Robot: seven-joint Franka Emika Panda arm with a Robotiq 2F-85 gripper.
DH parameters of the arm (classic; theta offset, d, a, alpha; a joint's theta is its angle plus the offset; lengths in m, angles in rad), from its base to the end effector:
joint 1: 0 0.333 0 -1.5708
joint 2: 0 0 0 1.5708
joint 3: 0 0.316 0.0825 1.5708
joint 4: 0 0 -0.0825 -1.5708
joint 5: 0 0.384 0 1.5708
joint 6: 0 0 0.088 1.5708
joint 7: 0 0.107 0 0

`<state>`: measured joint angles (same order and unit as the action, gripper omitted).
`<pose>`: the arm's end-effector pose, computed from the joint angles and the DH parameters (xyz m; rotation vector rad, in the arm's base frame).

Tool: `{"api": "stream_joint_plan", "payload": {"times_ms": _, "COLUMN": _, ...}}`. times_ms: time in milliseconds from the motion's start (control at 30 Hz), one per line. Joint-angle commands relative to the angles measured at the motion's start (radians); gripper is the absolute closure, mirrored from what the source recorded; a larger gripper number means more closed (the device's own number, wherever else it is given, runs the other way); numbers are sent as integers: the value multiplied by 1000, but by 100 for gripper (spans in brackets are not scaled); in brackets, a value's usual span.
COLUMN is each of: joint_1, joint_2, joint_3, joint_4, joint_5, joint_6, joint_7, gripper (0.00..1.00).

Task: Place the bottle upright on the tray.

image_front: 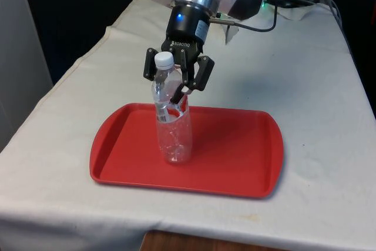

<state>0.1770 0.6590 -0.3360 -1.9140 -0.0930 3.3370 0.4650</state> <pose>0.6712 -0.0682 0.2547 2.7851 -0.5265 1.2049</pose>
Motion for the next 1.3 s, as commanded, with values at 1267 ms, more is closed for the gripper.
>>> {"api": "stream_joint_plan", "payload": {"times_ms": 1267, "joint_1": 0, "joint_2": 7, "joint_3": -1, "joint_4": 1, "joint_5": 0, "joint_6": -1, "joint_7": -3, "gripper": 62}}
